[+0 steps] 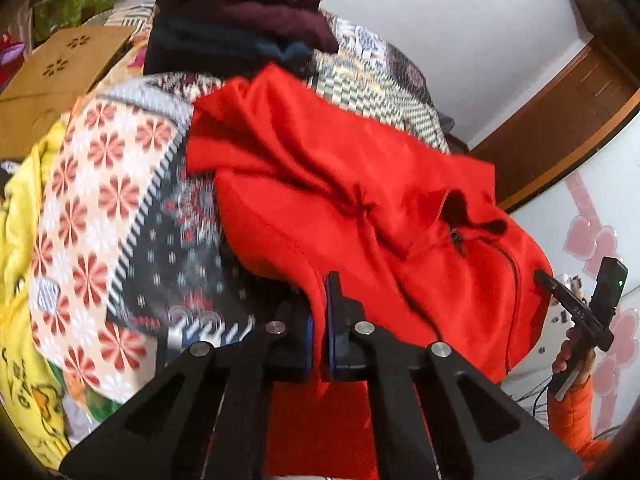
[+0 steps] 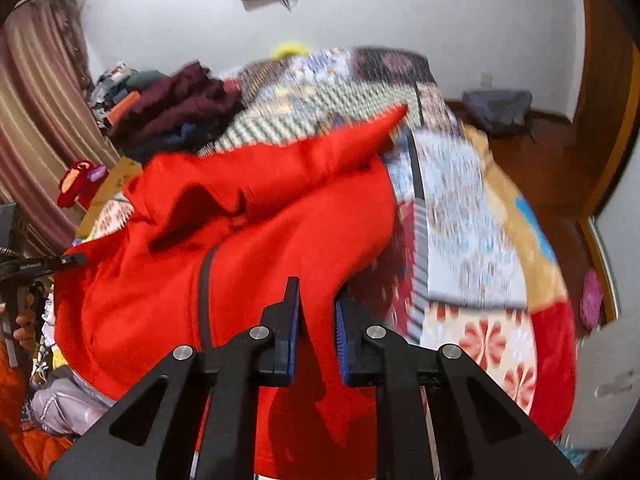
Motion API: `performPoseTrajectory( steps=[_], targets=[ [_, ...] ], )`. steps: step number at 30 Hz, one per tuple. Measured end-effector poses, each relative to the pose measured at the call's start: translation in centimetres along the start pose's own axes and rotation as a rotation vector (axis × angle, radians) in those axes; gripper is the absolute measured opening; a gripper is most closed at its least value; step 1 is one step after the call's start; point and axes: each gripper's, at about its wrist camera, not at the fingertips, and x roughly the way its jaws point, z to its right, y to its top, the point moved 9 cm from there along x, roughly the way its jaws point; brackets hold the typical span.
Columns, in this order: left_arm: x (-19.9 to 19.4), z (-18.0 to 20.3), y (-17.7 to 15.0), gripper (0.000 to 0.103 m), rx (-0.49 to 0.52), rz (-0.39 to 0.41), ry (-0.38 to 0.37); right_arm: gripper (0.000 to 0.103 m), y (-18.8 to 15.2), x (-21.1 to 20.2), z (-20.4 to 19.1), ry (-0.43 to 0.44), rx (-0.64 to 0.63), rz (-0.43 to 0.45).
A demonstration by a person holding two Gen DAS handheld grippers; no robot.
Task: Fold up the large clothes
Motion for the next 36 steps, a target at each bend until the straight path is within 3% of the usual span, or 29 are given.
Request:
performPoseTrajectory(
  steps=[9, 17, 23, 26, 29, 31, 33, 36],
  targets=[
    [-2.1, 0.5, 8.1, 0.004, -0.016, 0.115, -0.063, 0.013, 7.7, 1.9, -0.1, 0.040, -0.020, 0.033],
    [3.5, -3.4, 15.2, 0.004, -0.108, 0.132, -0.005, 0.013, 13.1, 8.1, 4.4, 0.035, 0.100, -0.015],
    [10.0, -9.3, 16.7, 0.004, -0.207, 0.073, 0.105, 0.017, 14.0, 14.7, 6.6, 0.059, 0.164, -0.132],
    [11.8, -10.6, 16.2, 0.005, -0.212, 0.056, 0.128, 0.023, 13.8, 16.1, 8.0, 0.065, 0.223, -0.157],
    [12.4, -10.9, 15.8, 0.008, -0.180, 0.061, 0.152, 0.030, 13.4, 16.2, 9.6, 0.133, 0.323, -0.172],
    [12.5, -10.6, 15.9, 0.008, -0.136, 0.060, 0.180, 0.030, 13.2, 15.3, 10.7, 0.079, 0.342, -0.167],
    [12.4, -9.9, 15.8, 0.008, -0.053, 0.051, 0.234, 0.032, 12.9, 13.5, 12.2, -0.051, 0.298, -0.151],
    [11.9, -8.5, 15.7, 0.011, 0.064, 0.039, 0.328, 0.032, 12.3, 10.7, 12.3, -0.123, 0.228, -0.131]
  ],
)
